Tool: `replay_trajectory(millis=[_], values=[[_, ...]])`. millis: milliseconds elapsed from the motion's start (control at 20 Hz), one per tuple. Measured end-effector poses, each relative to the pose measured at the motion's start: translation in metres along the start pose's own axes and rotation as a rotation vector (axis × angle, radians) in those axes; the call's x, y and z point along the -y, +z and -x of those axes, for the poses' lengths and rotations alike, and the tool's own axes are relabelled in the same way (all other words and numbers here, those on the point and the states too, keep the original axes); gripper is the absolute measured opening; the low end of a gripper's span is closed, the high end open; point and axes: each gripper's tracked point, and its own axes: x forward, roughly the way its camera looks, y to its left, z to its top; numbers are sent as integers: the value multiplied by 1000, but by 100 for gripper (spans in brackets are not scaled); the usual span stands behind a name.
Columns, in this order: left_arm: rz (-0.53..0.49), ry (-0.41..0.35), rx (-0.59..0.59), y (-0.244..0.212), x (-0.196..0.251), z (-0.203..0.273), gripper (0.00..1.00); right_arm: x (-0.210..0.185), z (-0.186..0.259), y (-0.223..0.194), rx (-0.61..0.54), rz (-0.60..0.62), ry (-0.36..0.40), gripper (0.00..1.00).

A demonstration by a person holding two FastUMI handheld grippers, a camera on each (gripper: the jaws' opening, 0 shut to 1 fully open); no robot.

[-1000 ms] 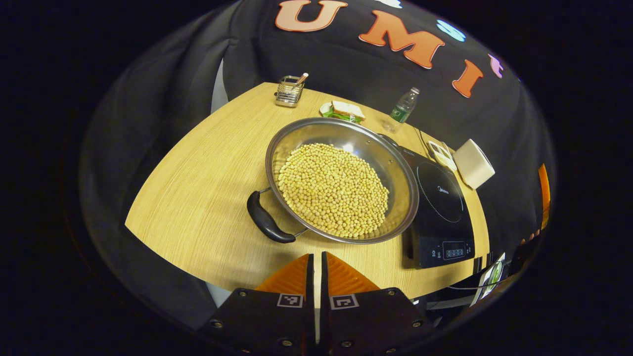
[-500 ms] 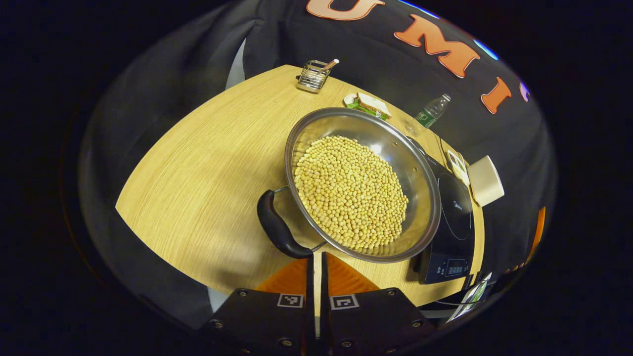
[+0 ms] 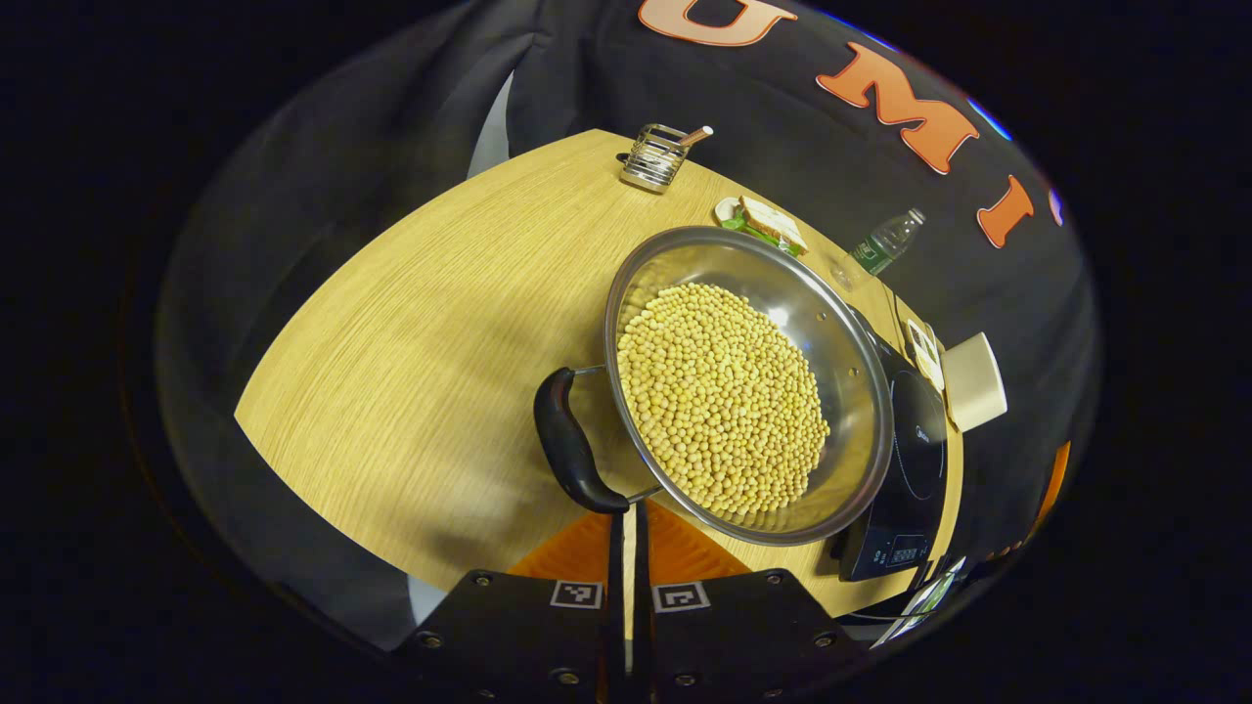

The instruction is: First push the handle of the pot to place it horizontally, then grasp the pot with both hands and set it on the induction cooktop.

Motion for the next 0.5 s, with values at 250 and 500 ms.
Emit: replay_trajectory(millis=[250,500], values=[[-54,62,22,11,-16,6,4,-12,-6,-5,-21,-7,29,95],[-104,102,60,31,-24,-1,5,-27,-14,-19,-59,-1,59,95]])
